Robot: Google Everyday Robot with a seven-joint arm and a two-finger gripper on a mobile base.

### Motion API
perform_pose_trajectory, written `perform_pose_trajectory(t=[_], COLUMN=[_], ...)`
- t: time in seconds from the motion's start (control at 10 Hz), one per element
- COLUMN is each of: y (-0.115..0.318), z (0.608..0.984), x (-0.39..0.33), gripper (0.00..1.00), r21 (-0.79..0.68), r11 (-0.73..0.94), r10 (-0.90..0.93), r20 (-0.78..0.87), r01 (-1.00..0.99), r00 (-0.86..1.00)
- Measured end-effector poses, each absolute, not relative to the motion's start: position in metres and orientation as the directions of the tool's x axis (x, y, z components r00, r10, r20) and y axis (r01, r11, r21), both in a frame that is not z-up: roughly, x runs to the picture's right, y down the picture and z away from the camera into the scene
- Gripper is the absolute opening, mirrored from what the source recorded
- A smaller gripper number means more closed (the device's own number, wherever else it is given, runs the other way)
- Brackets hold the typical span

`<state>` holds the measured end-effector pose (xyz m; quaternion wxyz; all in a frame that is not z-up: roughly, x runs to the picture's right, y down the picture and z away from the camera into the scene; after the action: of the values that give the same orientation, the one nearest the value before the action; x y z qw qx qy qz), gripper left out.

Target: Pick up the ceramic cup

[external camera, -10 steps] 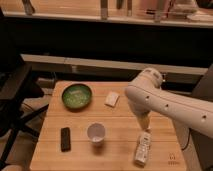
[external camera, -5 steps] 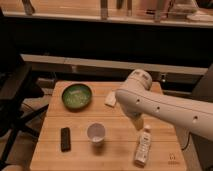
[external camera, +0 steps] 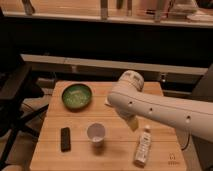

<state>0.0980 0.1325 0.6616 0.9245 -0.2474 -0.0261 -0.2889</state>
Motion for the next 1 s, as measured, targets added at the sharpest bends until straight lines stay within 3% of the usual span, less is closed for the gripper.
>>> perform_pose_trajectory(t=[1.0], y=[0.152], z=[0.643], x=[0.047], gripper=[0.80], r21=[-0.384], r11=[0.635], r10=[-0.608], r20=[0.288], r01=[0.671], r00=[0.740])
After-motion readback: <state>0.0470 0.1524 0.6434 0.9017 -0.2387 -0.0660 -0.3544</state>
